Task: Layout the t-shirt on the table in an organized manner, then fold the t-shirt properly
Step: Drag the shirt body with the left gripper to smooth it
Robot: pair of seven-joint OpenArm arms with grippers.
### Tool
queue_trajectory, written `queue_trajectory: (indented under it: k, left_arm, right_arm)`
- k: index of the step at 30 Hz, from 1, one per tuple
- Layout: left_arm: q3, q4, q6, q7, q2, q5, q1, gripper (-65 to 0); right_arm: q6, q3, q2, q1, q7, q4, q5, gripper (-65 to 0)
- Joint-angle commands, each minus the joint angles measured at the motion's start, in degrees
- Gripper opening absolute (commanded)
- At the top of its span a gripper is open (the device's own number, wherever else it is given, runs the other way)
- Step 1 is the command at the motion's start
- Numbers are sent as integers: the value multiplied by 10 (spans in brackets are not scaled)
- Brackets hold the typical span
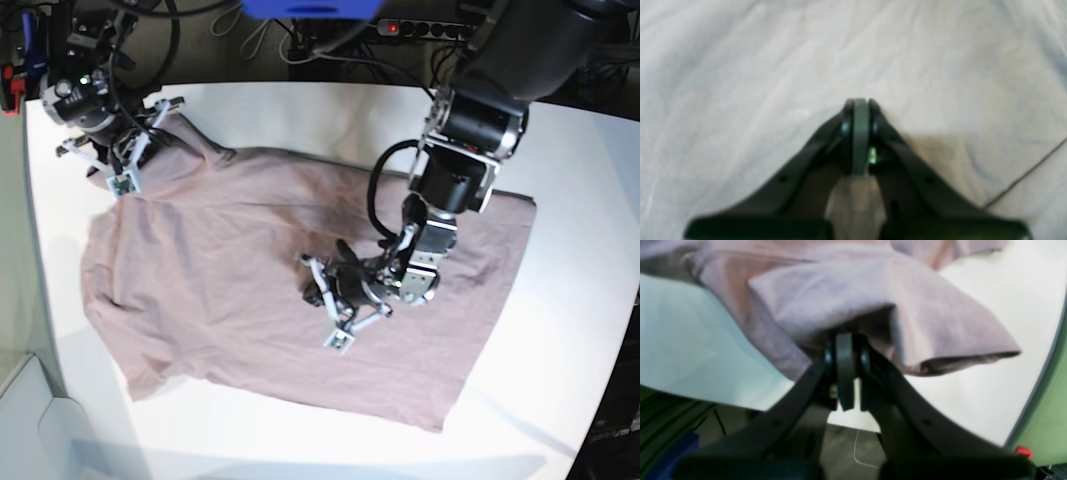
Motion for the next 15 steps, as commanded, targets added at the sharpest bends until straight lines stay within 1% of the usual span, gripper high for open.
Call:
queue_trajectory:
  k: [1,4,10,12,15]
  left_arm:
    - [-1,-10,7,-8,-22,1,-10,-649]
    - [-1,-52,7,-43,-56,-35,-11,-649]
    - [-1,-59,7,-47,-133,-100,-9,-649]
    - [-1,-59,7,-47,-152,-116,-8,-649]
    - [-1,-58,7,-47,-176,-141,2,-649]
  right_arm:
    - [0,0,1,0,8,11,5,-650]
    - [0,0,2,-1,8,11,5,-650]
    - [0,-13,5,-6,8,11,5,-650]
    - [0,-21,14,-10,8,11,5,-650]
    - [0,-61,36,-21,7,11,5,-650]
